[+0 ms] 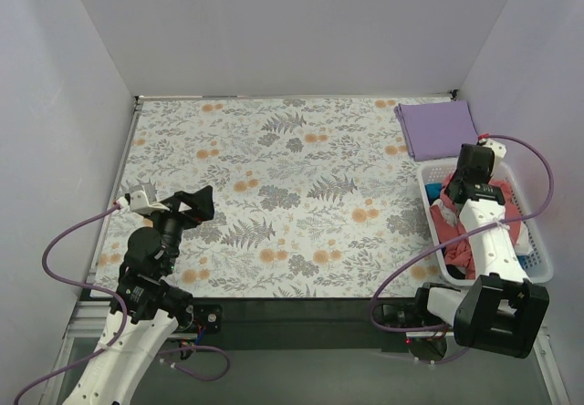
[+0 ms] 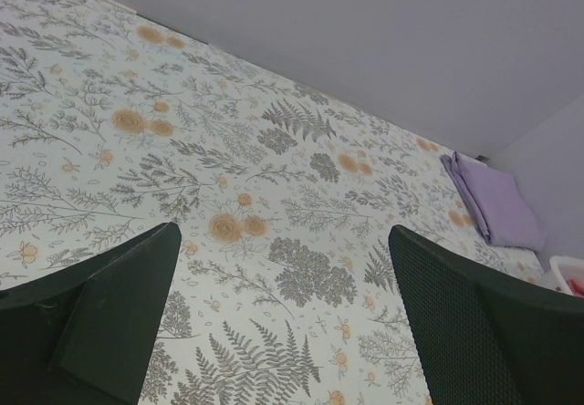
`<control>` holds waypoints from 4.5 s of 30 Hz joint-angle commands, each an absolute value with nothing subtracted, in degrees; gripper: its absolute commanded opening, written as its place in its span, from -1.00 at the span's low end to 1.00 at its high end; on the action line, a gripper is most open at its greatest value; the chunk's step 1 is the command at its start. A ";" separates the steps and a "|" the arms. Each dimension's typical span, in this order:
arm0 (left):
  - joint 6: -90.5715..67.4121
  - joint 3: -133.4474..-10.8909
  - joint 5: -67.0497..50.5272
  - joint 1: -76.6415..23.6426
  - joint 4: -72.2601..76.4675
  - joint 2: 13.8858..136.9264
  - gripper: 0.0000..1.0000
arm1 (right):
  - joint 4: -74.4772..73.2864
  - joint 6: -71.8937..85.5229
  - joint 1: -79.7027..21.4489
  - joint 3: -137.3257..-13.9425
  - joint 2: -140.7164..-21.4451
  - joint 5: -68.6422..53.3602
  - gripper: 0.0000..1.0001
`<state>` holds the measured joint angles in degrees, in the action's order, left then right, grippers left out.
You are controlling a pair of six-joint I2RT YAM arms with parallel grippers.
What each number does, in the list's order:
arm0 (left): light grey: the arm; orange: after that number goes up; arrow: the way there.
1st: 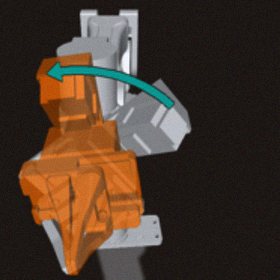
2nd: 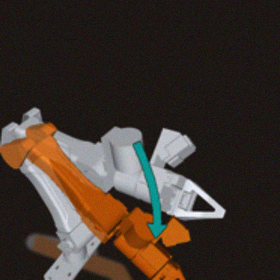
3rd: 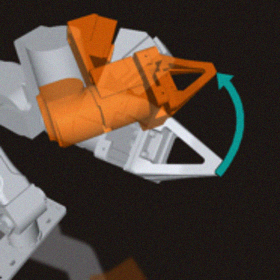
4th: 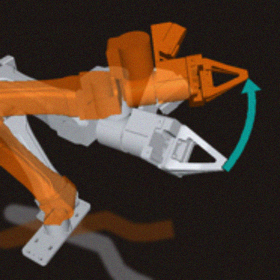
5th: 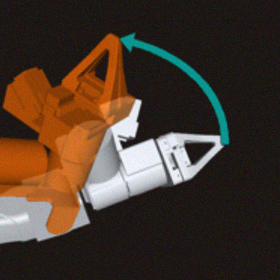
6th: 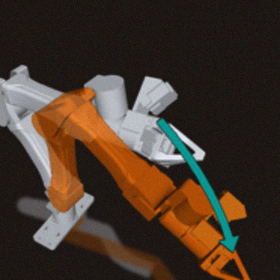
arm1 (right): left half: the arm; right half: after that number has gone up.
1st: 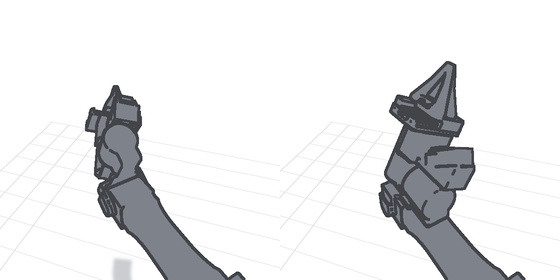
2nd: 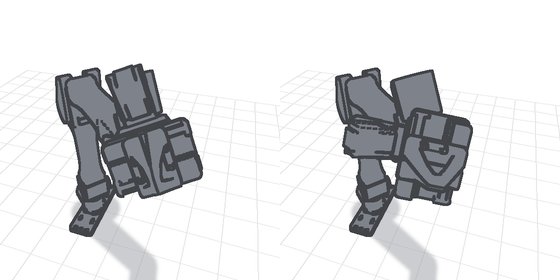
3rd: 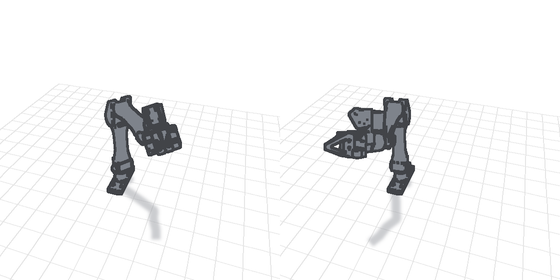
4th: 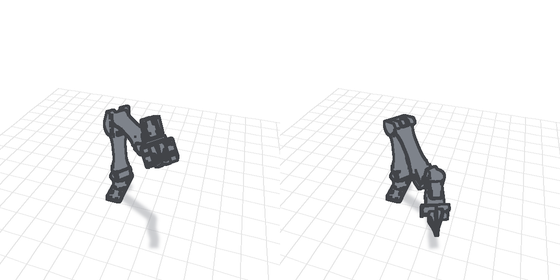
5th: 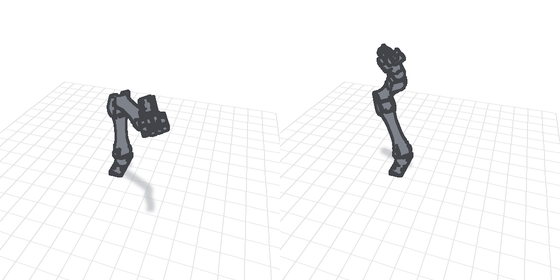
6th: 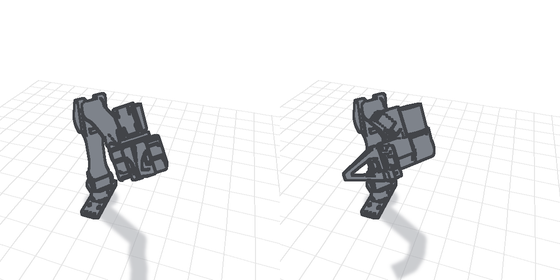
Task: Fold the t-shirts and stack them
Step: Grab the tshirt from the pile, then move the tshirt to the center of the board, then flatten the tshirt out
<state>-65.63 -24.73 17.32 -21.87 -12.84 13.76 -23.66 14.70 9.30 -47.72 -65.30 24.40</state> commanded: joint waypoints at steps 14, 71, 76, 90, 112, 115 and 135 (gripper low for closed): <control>-64.86 -24.70 17.14 -22.06 -12.39 16.96 0.97 | -23.12 13.53 -27.22 -81.98 -68.17 22.58 -0.97; -61.08 -87.62 15.38 -40.25 -35.94 117.50 0.30 | -8.17 17.05 -24.34 -37.62 -51.33 2.55 0.61; -61.70 -83.51 14.42 -40.52 -36.04 116.81 -0.09 | -8.70 17.84 -24.26 -36.91 -51.33 1.06 0.60; -69.00 -54.15 41.55 -39.55 -44.13 62.44 -1.00 | -3.35 17.23 -24.35 -44.99 -67.29 -10.35 0.57; -74.53 -45.27 51.15 -38.58 -42.01 38.94 -1.00 | 14.76 22.85 -32.69 -83.38 -119.60 -20.83 0.50; -74.97 -44.65 51.15 -38.58 -42.36 38.15 -1.00 | 14.94 23.20 -33.13 -89.18 -124.97 -21.27 0.50; -57.32 -39.29 47.75 -25.46 -14.27 46.83 -1.00 | 14.68 19.96 -24.54 -84.51 -123.60 -14.77 -0.97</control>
